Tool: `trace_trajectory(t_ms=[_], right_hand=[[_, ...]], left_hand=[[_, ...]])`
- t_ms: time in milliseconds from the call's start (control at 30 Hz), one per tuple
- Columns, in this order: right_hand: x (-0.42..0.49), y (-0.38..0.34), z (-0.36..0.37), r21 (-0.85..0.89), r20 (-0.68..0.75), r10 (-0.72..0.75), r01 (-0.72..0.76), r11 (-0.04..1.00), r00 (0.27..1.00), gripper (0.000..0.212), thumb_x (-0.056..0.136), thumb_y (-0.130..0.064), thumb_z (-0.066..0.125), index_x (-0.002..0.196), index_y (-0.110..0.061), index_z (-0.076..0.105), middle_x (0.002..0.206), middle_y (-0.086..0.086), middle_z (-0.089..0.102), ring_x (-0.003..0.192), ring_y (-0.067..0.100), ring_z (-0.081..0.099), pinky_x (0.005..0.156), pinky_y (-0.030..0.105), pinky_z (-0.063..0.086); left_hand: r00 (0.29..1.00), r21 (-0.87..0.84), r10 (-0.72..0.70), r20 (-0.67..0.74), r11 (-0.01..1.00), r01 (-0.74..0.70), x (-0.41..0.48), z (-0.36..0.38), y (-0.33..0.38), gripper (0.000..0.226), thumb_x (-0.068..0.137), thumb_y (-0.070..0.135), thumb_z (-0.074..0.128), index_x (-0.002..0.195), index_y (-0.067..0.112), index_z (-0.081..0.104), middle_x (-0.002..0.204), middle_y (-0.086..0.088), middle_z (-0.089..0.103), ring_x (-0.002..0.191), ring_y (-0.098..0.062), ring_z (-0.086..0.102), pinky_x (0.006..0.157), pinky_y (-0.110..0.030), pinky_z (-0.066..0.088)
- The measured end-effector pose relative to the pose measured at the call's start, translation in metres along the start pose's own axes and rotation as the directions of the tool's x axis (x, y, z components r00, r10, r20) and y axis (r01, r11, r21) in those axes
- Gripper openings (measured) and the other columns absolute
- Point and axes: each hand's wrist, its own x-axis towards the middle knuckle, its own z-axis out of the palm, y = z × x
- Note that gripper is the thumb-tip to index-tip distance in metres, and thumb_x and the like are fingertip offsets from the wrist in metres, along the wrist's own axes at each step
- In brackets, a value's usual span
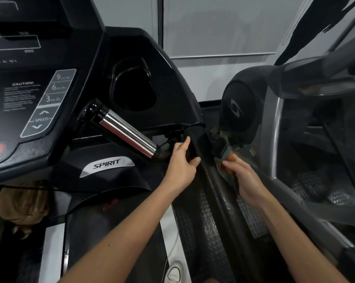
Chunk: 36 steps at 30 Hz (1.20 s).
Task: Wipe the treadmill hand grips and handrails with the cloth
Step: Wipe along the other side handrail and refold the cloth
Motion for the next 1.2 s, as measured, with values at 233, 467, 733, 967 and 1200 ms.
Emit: trace_trajectory(t_ms=[233, 467, 733, 967, 1200], right_hand=[[0.023, -0.024, 0.024, -0.735, 0.239, -0.201, 0.312, 0.602, 0.950, 0.042, 0.077, -0.026, 0.054, 0.115, -0.043, 0.050, 0.128, -0.009, 0.030, 0.122, 0.009, 0.025, 0.111, 0.027, 0.014], [0.037, -0.034, 0.022, -0.706, 0.233, -0.158, 0.279, 0.651, 0.960, 0.050, 0.075, -0.014, 0.044, 0.117, -0.039, 0.056, 0.135, -0.008, 0.037, 0.128, 0.015, 0.028, 0.102, 0.024, 0.015], [0.013, -0.033, 0.001, -0.134, 0.056, -0.214, 0.219, 0.966, 0.975, 0.057, 0.066, 0.021, 0.032, 0.103, -0.010, 0.062, 0.102, 0.009, 0.061, 0.082, 0.015, 0.062, 0.071, 0.021, 0.051], [0.009, -0.031, -0.026, -0.130, -0.169, -0.206, 0.186, 0.974, 0.964, 0.051, 0.083, 0.020, 0.031, 0.097, -0.017, 0.063, 0.101, 0.006, 0.061, 0.076, 0.014, 0.068, 0.076, 0.027, 0.054], [0.015, -0.027, -0.032, -0.158, -0.253, -0.175, 0.137, 0.978, 0.952, 0.045, 0.087, 0.014, 0.034, 0.093, -0.019, 0.065, 0.091, 0.002, 0.062, 0.069, 0.012, 0.063, 0.065, 0.020, 0.052]], left_hand=[[0.995, 0.042, 0.089, -0.041, 0.995, -0.087, 0.000, 0.002, -0.003, 0.047, 0.077, -0.004, 0.052, 0.124, 0.003, 0.047, 0.128, -0.015, 0.048, 0.120, -0.025, 0.049, 0.107, -0.039, 0.037], [0.949, 0.027, 0.151, -0.278, 0.988, -0.149, -0.043, -0.006, 0.000, 0.055, 0.094, 0.009, 0.050, 0.143, 0.023, 0.030, 0.116, 0.010, 0.050, 0.099, -0.004, 0.054, 0.085, -0.016, 0.045], [0.920, 0.575, 0.380, -0.097, 0.776, -0.260, -0.017, 0.015, 0.021, 0.069, 0.088, 0.034, 0.057, 0.144, 0.009, 0.026, 0.145, -0.008, 0.022, 0.130, -0.024, 0.023, 0.108, -0.022, 0.021], [0.987, 0.611, 0.154, -0.049, 0.786, -0.092, 0.015, 0.022, 0.024, 0.107, 0.074, 0.047, 0.070, 0.148, 0.012, 0.001, 0.144, -0.007, 0.006, 0.132, -0.028, 0.026, 0.103, -0.037, 0.039], [0.960, 0.533, 0.234, -0.156, 0.838, -0.117, -0.001, 0.016, 0.019, 0.065, 0.086, 0.036, 0.060, 0.140, 0.014, 0.031, 0.132, -0.005, 0.034, 0.111, -0.026, 0.051, 0.086, -0.029, 0.043]])
